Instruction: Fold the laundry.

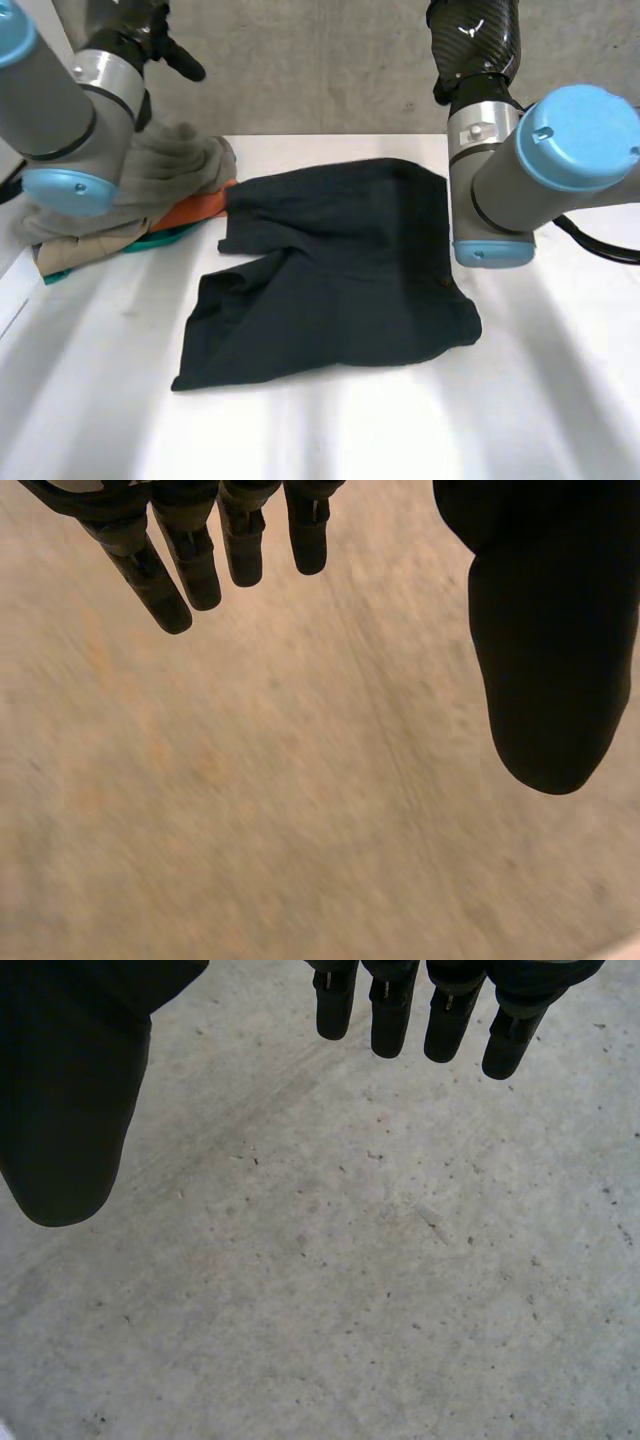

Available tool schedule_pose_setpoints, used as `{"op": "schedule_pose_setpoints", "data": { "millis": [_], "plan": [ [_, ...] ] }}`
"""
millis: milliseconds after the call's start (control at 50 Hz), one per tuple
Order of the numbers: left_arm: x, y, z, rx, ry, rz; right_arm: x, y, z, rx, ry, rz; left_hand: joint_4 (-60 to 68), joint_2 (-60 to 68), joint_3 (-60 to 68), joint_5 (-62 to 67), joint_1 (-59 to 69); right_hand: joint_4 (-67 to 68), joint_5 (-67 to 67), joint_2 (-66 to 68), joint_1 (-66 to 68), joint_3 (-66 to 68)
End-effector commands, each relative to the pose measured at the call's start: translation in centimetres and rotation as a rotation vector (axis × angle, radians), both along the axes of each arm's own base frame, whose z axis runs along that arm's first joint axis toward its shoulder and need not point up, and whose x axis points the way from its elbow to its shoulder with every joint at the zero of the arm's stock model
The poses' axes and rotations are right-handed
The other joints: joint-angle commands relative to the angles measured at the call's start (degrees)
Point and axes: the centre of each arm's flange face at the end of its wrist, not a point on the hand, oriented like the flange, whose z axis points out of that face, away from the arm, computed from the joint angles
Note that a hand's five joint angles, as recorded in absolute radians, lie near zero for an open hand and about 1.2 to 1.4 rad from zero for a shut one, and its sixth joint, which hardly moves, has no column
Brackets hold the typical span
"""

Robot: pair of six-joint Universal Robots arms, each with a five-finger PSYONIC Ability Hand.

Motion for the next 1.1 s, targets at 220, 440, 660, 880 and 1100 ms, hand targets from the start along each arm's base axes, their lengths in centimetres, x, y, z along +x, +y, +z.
{"op": "schedule_pose_setpoints", "data": {
  "millis": [220, 440, 660, 880, 1100],
  "plan": [
    [4.3, 14.6, -6.6, 0.334, -0.417, -0.002, -8.5, 11.6, -5.8, 0.991, 0.341, 0.074, 7.1, 7.1, 6.7, 5.8, 7.7, 20.0, 19.3, 20.2, 19.0, 20.2],
    [6.2, 25.0, -15.2, 0.758, -0.625, -0.149, -10.6, 16.0, -11.2, 1.055, 0.357, 0.248, 24.0, 23.9, 23.5, 22.6, 24.6, 36.3, 35.7, 36.5, 35.4, 36.6],
    [5.6, 21.6, -19.2, 0.749, -0.644, -0.108, -9.6, 14.5, -16.1, 0.876, 0.332, 0.273, 10.9, 10.8, 10.4, 9.5, 11.5, 16.8, 16.2, 17.0, 15.9, 17.1],
    [3.8, 18.8, -20.2, 0.609, -0.739, -0.054, -8.5, 12.7, -17.8, 0.767, 0.323, 0.287, 13.9, 13.8, 13.4, 12.5, 14.5, 15.8, 15.1, 16.0, 14.9, 16.1],
    [2.1, 16.2, -21.5, 0.476, -0.843, -0.008, -6.7, 10.4, -19.3, 0.614, 0.335, 0.294, 47.5, 47.4, 47.0, 46.1, 48.1, 35.3, 34.6, 35.5, 34.3, 35.5]
  ]
}}
